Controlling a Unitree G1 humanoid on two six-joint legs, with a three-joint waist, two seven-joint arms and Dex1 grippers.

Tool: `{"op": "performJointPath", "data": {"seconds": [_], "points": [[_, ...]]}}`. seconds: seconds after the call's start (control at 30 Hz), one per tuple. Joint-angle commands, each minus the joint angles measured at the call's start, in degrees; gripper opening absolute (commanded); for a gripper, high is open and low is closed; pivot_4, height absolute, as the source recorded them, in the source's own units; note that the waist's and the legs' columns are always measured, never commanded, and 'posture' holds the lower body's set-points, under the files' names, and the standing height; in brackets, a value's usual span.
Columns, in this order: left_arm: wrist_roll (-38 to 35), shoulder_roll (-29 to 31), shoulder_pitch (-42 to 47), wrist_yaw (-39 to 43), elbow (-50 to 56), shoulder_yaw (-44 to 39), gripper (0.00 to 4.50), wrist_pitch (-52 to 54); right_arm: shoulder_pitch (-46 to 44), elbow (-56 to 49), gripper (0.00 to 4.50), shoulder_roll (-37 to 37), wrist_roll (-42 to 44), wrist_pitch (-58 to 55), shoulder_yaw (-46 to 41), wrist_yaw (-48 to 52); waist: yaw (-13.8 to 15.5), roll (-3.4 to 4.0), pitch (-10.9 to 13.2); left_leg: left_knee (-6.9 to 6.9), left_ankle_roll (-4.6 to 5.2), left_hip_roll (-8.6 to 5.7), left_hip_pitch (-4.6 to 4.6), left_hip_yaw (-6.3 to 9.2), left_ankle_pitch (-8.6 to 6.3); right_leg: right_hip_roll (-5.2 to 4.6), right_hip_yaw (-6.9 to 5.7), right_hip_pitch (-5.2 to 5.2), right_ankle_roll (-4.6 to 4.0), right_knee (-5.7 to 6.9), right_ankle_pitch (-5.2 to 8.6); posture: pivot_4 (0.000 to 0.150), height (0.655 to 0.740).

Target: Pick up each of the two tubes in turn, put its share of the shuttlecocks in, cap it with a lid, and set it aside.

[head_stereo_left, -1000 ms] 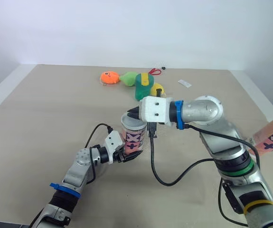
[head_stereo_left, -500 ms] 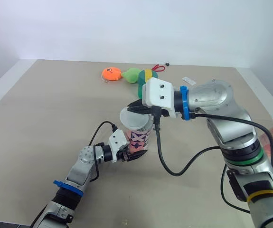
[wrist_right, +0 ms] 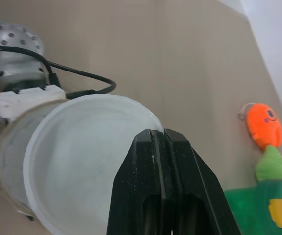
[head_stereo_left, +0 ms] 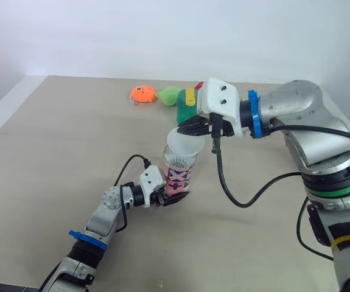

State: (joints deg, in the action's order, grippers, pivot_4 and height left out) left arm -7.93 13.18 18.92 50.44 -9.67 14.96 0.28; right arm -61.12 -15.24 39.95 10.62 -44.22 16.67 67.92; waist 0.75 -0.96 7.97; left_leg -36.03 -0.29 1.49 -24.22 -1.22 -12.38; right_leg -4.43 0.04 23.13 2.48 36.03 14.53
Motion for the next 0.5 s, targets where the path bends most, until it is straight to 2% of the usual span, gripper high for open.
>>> {"op": "performJointPath", "data": {"seconds": [0.03,0.5], "points": [[2.06,0.10,-1.75,-0.23,-4.94,2.40,3.23,2.48,-3.14,-0.08,0.04,0.78,1.25,-2.00,1.05,1.79,0.00,-0.01,0.00,-0.01,0.00,0.00,0.00,0.00,0.00,0.00,0.00,0.00,0.01,0.00,0.00,0.150,0.7400],[2.08,-0.65,-2.17,-1.24,-4.94,2.26,3.23,2.23,-5.31,1.80,0.04,1.30,-1.21,-2.60,7.72,3.06,0.00,0.00,0.02,-0.25,0.00,0.00,-0.05,0.05,0.00,0.04,-0.03,-0.03,0.09,0.03,-0.08,0.150,0.7400]]}}
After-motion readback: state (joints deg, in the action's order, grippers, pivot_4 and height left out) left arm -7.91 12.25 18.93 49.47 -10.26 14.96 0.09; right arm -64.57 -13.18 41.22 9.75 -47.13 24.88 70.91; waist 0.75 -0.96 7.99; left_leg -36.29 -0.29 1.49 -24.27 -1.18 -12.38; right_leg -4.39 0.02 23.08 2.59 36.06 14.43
